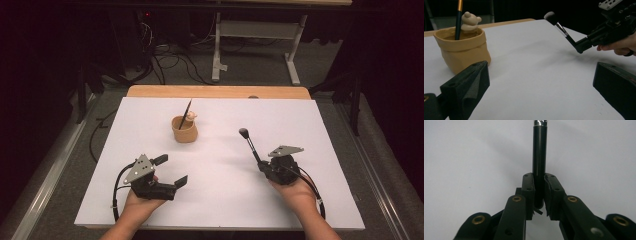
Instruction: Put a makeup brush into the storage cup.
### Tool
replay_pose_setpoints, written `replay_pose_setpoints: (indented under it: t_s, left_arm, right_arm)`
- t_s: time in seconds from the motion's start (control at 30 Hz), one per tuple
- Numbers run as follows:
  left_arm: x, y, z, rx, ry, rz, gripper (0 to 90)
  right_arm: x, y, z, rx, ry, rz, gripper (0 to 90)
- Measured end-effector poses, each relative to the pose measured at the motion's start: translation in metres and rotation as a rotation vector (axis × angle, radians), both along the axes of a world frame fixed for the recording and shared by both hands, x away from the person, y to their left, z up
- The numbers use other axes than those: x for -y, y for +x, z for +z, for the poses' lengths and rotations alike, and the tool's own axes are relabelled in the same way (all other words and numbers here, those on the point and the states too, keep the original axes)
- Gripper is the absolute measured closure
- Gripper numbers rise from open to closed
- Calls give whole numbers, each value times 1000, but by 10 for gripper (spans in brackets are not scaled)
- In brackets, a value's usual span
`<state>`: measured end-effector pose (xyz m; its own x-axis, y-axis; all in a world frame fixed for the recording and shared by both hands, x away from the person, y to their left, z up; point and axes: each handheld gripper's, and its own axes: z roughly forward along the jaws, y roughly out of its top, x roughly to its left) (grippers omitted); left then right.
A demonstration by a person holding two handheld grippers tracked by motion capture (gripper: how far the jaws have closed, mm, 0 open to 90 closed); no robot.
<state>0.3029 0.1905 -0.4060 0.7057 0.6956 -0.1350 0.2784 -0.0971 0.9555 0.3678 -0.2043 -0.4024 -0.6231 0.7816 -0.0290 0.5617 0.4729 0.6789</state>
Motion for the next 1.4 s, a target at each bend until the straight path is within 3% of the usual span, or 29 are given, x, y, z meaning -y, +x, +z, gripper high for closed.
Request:
replay_pose_setpoints:
  t_s: [0.43,0.57,0.77,0.83,1.33,1.4]
  left_arm:
    - [0,3,-7,-15,12,5,13]
    - [2,3,-9,-21,17,7,13]
    - [5,5,-12,-27,32,1,13]
    - [6,5,-12,-26,33,0,13]
    - [7,3,-12,-28,28,-8,14]
    - [7,3,-12,-29,27,-13,14]
  right_arm:
    - [3,-7,-4,87,42,28,815]
    - [10,-13,-6,112,118,22,815]
    - [13,-15,-7,123,144,27,814]
    - [14,-17,-6,126,181,13,815]
    - [16,-18,-14,172,207,-6,814]
    - [16,-19,-15,196,206,1,814]
